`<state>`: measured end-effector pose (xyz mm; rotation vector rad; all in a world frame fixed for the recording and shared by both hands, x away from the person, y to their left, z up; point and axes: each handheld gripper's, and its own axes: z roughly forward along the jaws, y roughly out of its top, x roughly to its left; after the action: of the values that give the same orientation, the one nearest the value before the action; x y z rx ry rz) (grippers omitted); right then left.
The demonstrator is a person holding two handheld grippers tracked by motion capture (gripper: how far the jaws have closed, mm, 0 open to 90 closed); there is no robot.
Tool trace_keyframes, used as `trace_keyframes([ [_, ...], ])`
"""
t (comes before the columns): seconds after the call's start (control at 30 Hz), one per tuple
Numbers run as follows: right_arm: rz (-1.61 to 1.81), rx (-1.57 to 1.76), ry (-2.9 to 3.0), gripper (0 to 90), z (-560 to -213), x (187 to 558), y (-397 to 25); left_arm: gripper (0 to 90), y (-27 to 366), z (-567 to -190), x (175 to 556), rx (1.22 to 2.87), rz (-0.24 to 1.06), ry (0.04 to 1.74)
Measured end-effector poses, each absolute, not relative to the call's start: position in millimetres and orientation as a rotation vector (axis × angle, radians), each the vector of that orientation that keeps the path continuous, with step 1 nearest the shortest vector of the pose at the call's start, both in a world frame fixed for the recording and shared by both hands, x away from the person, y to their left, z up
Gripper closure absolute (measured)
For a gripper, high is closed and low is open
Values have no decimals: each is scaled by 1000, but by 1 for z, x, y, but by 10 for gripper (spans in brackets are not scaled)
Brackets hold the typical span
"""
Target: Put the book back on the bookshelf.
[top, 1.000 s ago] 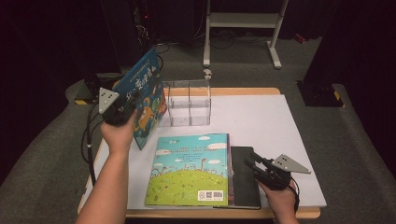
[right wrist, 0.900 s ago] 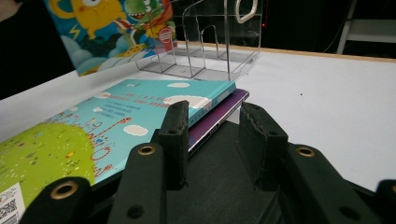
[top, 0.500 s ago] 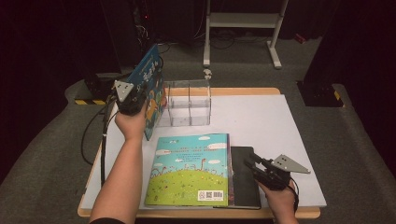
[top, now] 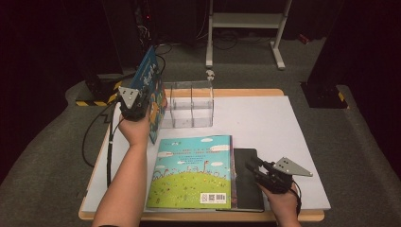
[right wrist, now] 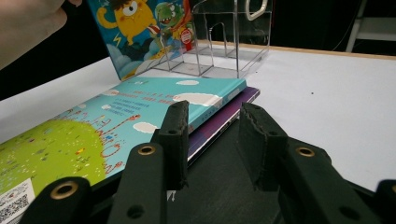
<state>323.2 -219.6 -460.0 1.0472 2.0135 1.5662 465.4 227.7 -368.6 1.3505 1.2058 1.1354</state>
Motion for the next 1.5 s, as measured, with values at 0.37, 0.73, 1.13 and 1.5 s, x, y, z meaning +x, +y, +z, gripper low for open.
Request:
trace_keyframes([
  [0.37, 1581, 1035, 2006, 630, -459, 321, -219, 789, 223, -367, 463, 1366, 1228, 1272],
  [0.73, 1568, 1025, 2031, 598, -460, 322, -216, 602, 234, -369, 460, 1347, 1119, 1282],
  [1.13, 1536, 1007, 2077, 538, -464, 323, -208, 345, 252, -394, 426, 1395, 951, 1268],
  [1.5, 1509, 1024, 2111, 462, -468, 326, -205, 316, 263, -435, 377, 1529, 736, 1260],
])
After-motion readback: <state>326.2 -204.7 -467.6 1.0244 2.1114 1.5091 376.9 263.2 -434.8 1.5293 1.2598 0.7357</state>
